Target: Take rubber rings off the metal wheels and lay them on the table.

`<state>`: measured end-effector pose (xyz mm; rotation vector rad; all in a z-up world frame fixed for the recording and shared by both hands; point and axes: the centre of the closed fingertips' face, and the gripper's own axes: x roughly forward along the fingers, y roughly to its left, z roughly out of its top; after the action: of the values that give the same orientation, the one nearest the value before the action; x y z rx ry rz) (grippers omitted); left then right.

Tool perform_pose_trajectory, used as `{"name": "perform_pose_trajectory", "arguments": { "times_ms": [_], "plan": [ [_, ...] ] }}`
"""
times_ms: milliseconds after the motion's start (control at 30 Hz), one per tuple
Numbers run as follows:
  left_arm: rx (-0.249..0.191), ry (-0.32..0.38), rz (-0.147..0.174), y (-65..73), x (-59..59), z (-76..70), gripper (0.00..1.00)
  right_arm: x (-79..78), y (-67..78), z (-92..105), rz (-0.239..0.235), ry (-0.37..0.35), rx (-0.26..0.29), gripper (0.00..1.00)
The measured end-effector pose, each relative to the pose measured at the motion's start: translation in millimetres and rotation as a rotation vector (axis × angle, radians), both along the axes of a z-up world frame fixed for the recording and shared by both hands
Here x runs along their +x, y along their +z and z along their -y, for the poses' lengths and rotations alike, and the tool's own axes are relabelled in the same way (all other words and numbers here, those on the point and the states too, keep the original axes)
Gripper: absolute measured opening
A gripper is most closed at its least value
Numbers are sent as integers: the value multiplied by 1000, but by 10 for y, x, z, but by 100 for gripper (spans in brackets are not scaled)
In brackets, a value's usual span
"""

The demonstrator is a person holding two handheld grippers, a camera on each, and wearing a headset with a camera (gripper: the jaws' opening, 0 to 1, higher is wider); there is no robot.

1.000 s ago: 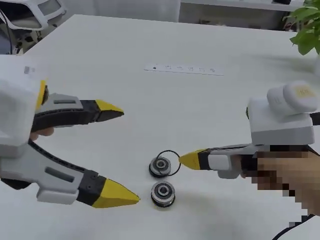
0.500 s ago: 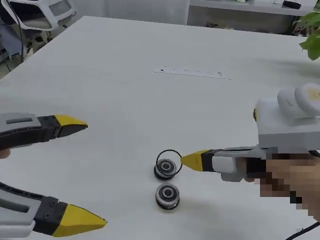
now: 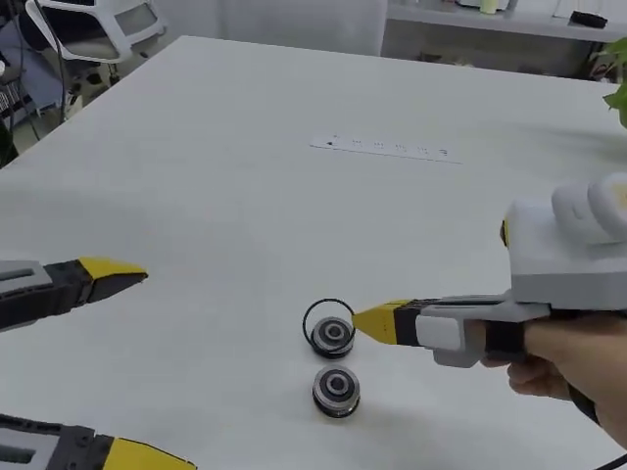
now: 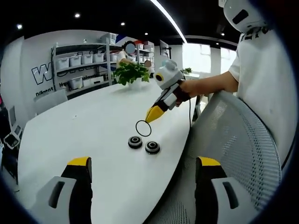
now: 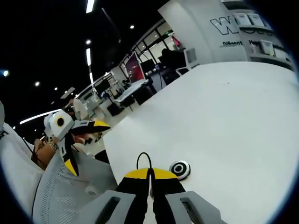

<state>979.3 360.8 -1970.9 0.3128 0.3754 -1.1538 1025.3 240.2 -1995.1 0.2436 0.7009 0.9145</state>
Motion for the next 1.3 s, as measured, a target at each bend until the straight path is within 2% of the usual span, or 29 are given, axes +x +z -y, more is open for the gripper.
{"name": "perform_pose_trajectory", "arguments": {
  "times_ms": [133, 300, 500, 633, 967, 1200, 1300],
  "plan": [
    [11, 8, -5, -38, -1, -13, 90, -10, 17, -19, 6, 3, 2, 0],
    [-7, 21, -7, -39, 9, 0, 92, -14, 50, -49, 14, 4, 10, 0],
    [9, 23, -25, -100, -12, 13, 94, -50, 133, -150, 44, 23, 10, 0],
    [4, 30, -36, -103, -9, 19, 96, -82, 156, -223, 66, 47, -2, 0],
    [11, 31, -41, -119, -16, 23, 97, -122, 129, -350, 93, 92, -26, 0],
    [-2, 34, -48, -112, -18, 26, 96, -142, 59, -436, 126, 127, -74, 0],
    [-7, 36, -51, -111, -18, 25, 96, -157, 35, -468, 123, 134, -78, 0]
  ]
}}
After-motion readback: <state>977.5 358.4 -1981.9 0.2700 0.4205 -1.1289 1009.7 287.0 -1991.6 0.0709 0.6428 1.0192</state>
